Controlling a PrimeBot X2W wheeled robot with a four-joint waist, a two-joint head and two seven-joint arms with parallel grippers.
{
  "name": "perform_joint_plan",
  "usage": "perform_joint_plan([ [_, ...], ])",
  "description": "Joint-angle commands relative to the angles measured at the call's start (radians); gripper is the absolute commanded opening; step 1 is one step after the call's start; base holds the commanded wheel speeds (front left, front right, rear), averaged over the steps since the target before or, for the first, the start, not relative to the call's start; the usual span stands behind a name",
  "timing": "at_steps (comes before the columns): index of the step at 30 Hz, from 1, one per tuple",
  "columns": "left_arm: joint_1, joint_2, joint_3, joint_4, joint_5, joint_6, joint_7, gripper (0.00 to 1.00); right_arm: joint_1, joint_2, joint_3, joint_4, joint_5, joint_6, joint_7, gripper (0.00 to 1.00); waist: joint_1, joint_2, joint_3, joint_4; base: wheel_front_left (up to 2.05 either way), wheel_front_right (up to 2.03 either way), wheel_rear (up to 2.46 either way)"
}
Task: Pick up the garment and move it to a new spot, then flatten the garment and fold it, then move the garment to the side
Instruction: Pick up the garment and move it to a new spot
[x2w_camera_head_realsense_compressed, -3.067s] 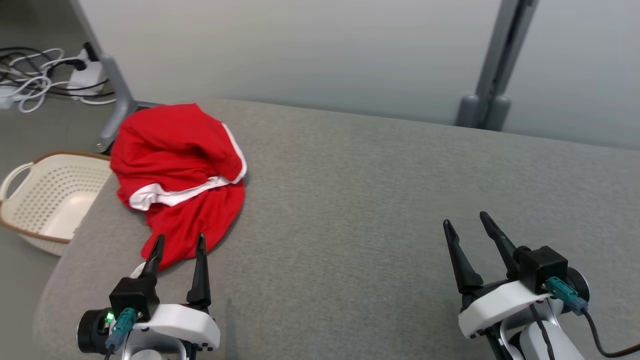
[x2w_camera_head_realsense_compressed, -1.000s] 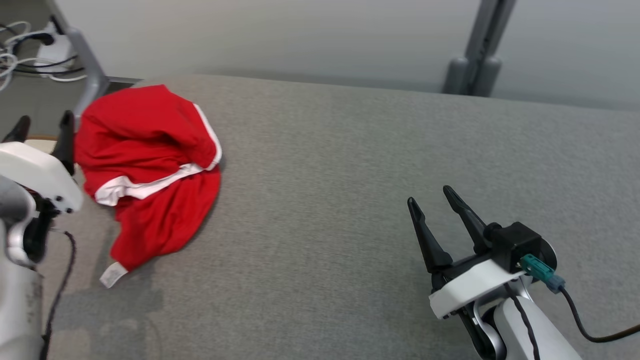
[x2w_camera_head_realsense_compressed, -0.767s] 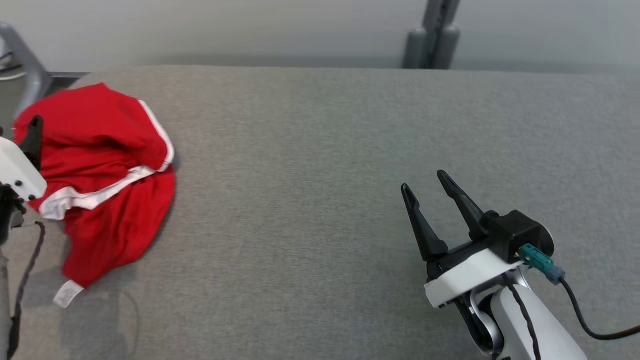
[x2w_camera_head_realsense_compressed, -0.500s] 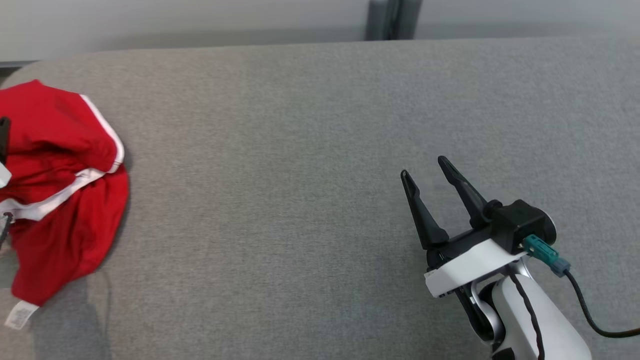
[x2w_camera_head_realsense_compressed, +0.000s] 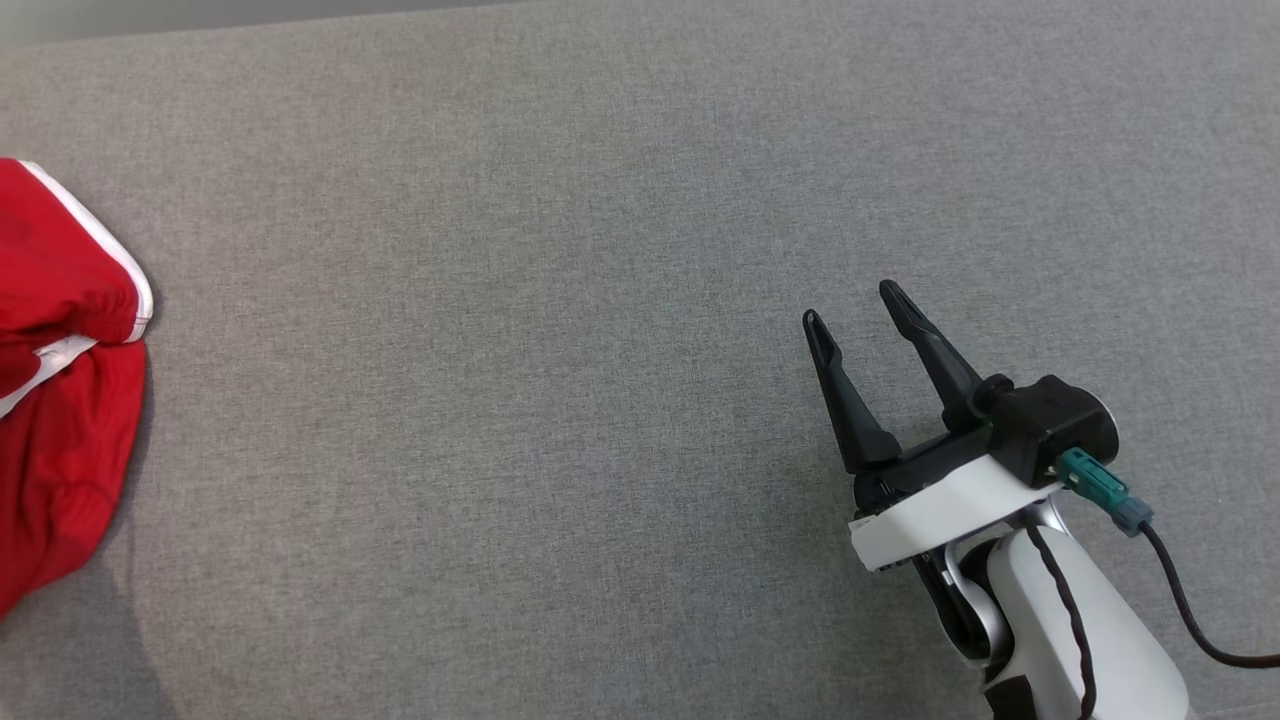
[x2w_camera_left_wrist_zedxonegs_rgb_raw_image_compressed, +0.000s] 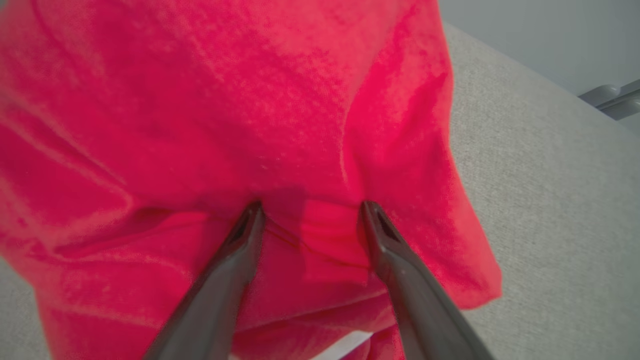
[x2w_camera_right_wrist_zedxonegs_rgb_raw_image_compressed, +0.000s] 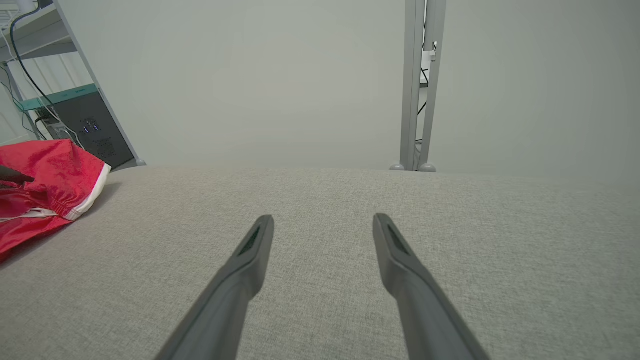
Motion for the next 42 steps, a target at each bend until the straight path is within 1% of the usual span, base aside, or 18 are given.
perform_joint_plan([
  [1, -0.016, 0.011, -0.001, 0.013, -0.007, -0.010, -0.016, 0.58, -0.007, -0.003, -0.003, -0.005, 0.001, 0.002, -0.002, 1.00, 0.0000, 0.0000, 0.006, -0.001, 0.00, 0.00, 0.00],
  [2, -0.021, 0.011, -0.004, 0.020, -0.007, -0.015, -0.024, 0.20, -0.007, -0.003, -0.004, -0.005, 0.000, 0.002, -0.002, 1.00, 0.0000, 0.0000, 0.008, 0.001, 0.00, 0.00, 0.00],
  [3, -0.024, 0.010, -0.006, 0.026, -0.006, -0.018, -0.031, 0.00, -0.008, -0.003, -0.004, -0.004, -0.001, 0.002, -0.002, 1.00, 0.0000, 0.0000, 0.009, 0.002, 0.00, 0.00, 0.00],
  [9, -0.040, 0.008, -0.025, 0.060, -0.006, -0.045, -0.064, 0.00, -0.007, -0.002, -0.001, 0.003, -0.007, 0.002, -0.002, 1.00, 0.0000, 0.0000, -0.001, 0.016, 0.00, 0.00, 0.00],
  [12, -0.049, 0.016, -0.047, 0.075, 0.003, -0.061, -0.086, 0.00, -0.002, -0.002, 0.008, 0.011, -0.004, 0.002, -0.002, 1.00, 0.0000, 0.0000, -0.018, 0.027, 0.00, 0.00, 0.00],
  [17, -0.072, 0.016, -0.106, 0.061, 0.012, -0.077, -0.116, 0.00, 0.016, -0.001, 0.020, 0.031, 0.008, 0.002, -0.002, 1.00, 0.0000, 0.0000, -0.074, 0.038, 0.00, 0.00, 0.00],
  [19, -0.075, 0.003, -0.144, 0.036, 0.002, -0.078, -0.111, 0.00, 0.025, -0.001, 0.025, 0.037, 0.014, 0.002, -0.002, 1.00, 0.0000, 0.0000, -0.106, 0.037, 0.00, 0.00, 0.00],
  [21, -0.064, 0.003, -0.204, -0.007, 0.002, -0.077, -0.104, 0.00, 0.034, 0.000, 0.029, 0.043, 0.020, 0.002, -0.002, 1.00, 0.0000, 0.0000, -0.139, 0.033, 0.00, 0.00, 0.00],
  [26, -0.033, -0.004, -0.328, -0.145, -0.063, -0.077, -0.076, 0.00, 0.059, 0.000, 0.027, 0.052, 0.031, 0.002, -0.002, 1.00, 0.0000, 0.0000, -0.203, 0.005, 0.00, 0.00, 0.00],
  [28, -0.023, 0.004, -0.382, -0.213, -0.072, -0.077, -0.062, 0.00, 0.067, 0.001, 0.024, 0.053, 0.032, 0.002, -0.001, 1.00, 0.0000, 0.0000, -0.220, -0.012, 0.00, 0.00, 0.00],
  [34, 0.018, -0.015, -0.489, -0.428, -0.146, -0.077, -0.002, 0.00, 0.085, 0.001, 0.022, 0.049, 0.057, 0.002, -0.001, 1.00, 0.0000, 0.0000, -0.258, -0.084, 0.00, 0.00, 0.00],
  [38, 0.033, -0.046, -0.539, -0.561, -0.179, -0.077, 0.040, 0.00, 0.096, 0.001, 0.002, 0.048, 0.056, 0.002, -0.001, 1.00, 0.0000, 0.0000, -0.275, -0.131, 0.00, 0.00, 0.00],
  [42, 0.034, -0.122, -0.565, -0.666, -0.223, -0.076, 0.069, 0.00, 0.100, 0.001, -0.025, 0.040, 0.058, 0.002, -0.001, 1.00, 0.0000, 0.0000, -0.274, -0.175, 0.00, 0.00, 0.00],
])
